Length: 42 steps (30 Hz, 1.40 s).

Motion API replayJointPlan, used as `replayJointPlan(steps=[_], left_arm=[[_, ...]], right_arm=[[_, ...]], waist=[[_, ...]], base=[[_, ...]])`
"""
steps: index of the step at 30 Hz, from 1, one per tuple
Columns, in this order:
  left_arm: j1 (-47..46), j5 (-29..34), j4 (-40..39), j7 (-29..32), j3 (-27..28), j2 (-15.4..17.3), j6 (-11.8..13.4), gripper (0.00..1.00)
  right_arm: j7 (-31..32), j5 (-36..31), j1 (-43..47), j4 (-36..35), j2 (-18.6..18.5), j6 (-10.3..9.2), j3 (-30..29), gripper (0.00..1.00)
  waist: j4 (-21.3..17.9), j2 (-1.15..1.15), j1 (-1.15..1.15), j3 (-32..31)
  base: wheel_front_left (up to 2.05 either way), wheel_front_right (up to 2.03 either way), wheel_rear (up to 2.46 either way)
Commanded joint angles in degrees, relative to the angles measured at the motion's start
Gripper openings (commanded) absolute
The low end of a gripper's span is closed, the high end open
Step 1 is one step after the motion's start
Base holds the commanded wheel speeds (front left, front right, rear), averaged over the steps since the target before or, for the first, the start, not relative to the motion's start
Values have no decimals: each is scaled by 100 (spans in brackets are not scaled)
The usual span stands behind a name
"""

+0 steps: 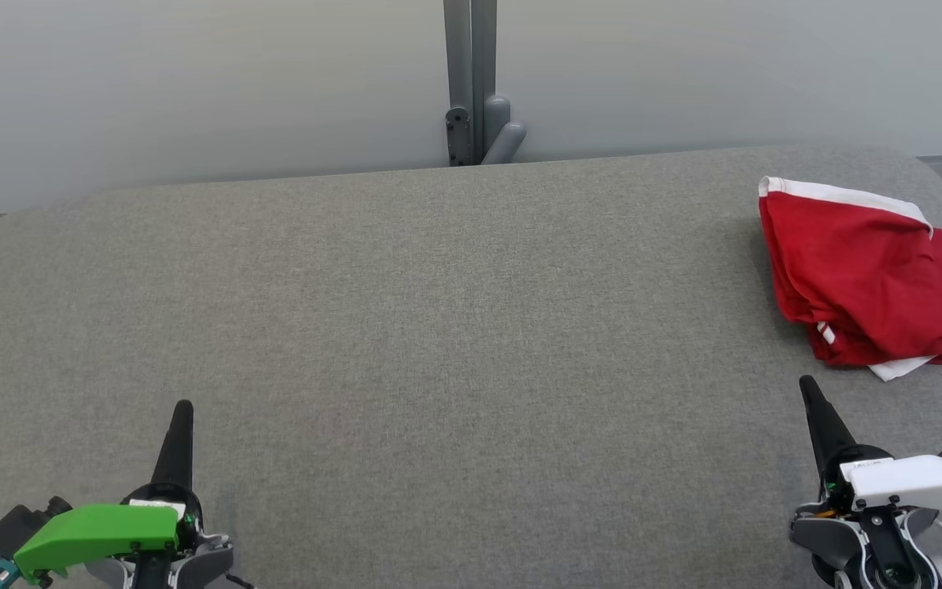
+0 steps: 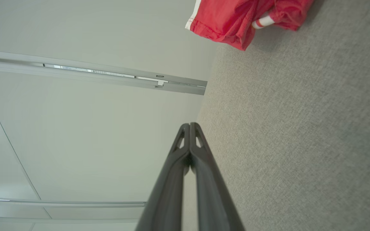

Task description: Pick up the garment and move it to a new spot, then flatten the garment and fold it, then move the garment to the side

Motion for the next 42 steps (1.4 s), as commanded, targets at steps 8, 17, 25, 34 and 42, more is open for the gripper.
replayJointPlan(steps=[8,17,25,34,42], left_arm=[[-159,-365,-67,107,74,43,-30,0],[-211,-698,-80,205,143,38,-33,0],[-243,-978,-95,286,187,32,-35,0],[-250,-1031,-98,314,204,22,-36,0],[-251,-1018,-98,319,213,14,-36,0]], right_arm=[[119,425,-114,-49,-37,2,-15,0],[212,843,-159,-51,-40,2,-16,0],[295,1190,-183,-52,-42,2,-18,0],[312,1275,-176,-50,-42,2,-17,0],[312,1275,-176,-50,-42,2,-17,0]], waist=[[4,21,0,0],[9,23,0,-1],[13,24,0,-1],[14,25,0,-1],[14,25,0,-1]], base=[[0,0,0],[0,0,0],[0,0,0],[0,0,0],[0,0,0]])
